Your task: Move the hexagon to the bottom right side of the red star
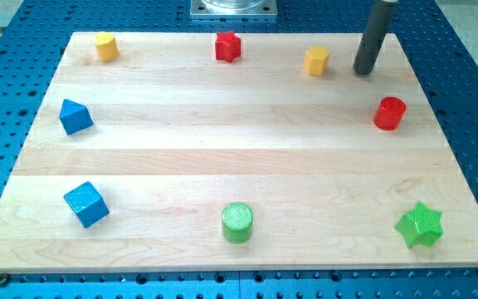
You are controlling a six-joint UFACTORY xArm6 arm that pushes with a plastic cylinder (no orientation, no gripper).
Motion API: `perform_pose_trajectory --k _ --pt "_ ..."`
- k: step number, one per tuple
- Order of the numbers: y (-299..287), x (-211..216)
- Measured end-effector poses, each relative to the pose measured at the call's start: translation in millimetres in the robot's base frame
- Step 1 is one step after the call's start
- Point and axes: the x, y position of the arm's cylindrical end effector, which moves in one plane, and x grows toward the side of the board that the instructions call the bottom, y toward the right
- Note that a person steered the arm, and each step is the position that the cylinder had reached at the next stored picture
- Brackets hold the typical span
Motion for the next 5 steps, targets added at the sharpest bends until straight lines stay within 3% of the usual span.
perform_pose_trajectory --k 1,3,5 --pt "9.6 -8.4" --pt "-57.5 -31.4" --pt "-151.9 24.5"
